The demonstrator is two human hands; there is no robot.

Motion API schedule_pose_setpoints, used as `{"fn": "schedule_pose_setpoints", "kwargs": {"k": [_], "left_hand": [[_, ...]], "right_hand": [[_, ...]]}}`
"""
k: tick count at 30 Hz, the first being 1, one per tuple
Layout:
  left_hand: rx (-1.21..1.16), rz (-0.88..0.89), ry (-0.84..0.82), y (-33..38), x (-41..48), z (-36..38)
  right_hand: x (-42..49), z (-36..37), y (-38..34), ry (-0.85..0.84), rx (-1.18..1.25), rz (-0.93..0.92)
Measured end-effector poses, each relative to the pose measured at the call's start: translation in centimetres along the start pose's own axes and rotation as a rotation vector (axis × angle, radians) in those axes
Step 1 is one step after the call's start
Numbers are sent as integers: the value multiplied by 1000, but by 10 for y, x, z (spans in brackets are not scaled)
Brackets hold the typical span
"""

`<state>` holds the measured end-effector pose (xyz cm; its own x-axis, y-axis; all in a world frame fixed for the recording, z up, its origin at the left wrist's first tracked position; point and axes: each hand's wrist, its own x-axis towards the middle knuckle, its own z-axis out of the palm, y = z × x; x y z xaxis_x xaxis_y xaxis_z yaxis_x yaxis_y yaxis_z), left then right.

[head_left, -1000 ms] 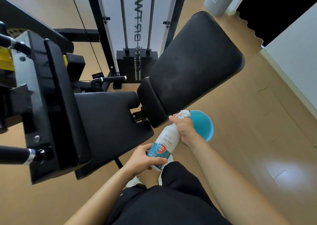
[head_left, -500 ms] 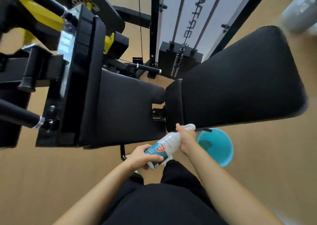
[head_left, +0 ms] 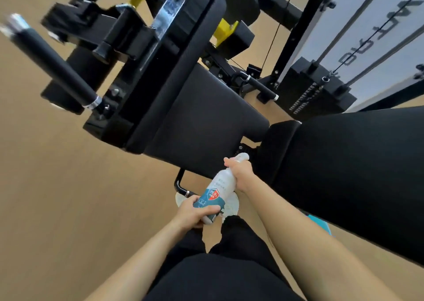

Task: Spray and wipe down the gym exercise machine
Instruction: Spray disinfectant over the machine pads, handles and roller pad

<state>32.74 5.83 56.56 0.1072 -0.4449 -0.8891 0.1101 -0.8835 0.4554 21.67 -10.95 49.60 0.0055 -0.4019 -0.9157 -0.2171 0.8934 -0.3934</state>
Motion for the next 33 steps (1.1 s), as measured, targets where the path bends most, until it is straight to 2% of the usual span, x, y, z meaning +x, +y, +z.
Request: {"fn": "schedule_pose_setpoints", "kwargs": {"k": [2, 7, 15, 19, 23, 28, 33], "left_hand": [[-70, -27, 46, -7, 0, -6], [-180, -48, 123, -19, -3, -21], [-295, -61, 122, -24, -1, -8], [-294, -31, 122, -24, 5, 2], [-271, 13, 96, -8, 11, 3], [-173, 120, 88, 25, 22, 2], [-134, 170, 52, 46, 30, 10]], "right_hand": [[2, 24, -7, -42, -115, -46], [1, 62, -8, -73, -218, -51], [6, 76, -17, -120, -358, -57], [6, 66, -24, -68, -395, -64], [14, 46, -37, -70, -249, -128], [16, 24, -66, 47, -82, -151], [19, 4, -89, 75, -97, -163]]}}
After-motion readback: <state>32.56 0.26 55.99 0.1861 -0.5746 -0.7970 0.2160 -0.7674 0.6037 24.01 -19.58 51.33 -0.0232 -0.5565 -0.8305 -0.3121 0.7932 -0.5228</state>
